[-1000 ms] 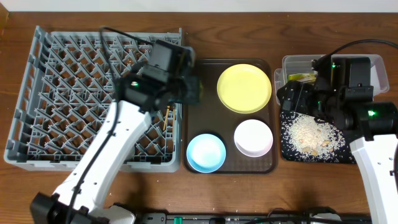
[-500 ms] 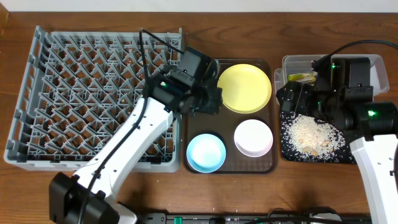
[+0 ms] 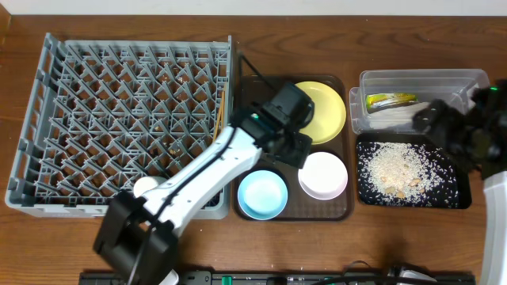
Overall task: Sort waste into correct bins and load items into the dishwasher
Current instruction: 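Reach the left gripper to the white bowl and grasp its rim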
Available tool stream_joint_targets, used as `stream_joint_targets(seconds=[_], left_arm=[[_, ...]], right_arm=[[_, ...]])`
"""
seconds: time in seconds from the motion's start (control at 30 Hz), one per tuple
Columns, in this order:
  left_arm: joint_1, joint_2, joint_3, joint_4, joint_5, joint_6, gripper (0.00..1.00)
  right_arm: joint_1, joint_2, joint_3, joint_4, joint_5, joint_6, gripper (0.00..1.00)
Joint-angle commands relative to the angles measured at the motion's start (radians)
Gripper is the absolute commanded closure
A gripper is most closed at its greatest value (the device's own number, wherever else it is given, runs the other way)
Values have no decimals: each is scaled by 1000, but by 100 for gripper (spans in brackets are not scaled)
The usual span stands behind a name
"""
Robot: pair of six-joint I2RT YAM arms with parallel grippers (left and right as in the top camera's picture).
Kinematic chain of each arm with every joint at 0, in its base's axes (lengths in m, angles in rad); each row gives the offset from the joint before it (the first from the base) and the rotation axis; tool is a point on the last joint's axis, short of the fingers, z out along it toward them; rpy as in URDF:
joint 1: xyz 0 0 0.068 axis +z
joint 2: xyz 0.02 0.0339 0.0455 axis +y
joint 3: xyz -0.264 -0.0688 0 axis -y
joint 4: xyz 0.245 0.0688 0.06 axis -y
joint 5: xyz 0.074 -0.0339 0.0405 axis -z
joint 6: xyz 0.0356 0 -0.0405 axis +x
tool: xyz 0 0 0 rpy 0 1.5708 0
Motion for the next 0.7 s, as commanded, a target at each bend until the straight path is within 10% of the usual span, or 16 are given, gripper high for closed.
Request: stream_joint_targets(seconds=[0.0,0.27,0.67], left_arm=[[-21,71,-8,22,9,-3,44],[-32,239,-8,63,65,-55,47],[-34,305,-6,89,89,-54,92]], right_arm=[[-52,-18,-2,-28,-10,11,1],[-55,-17,-2,-32,-9,10,1],[-55,-17,-2,-32,-9,10,1]])
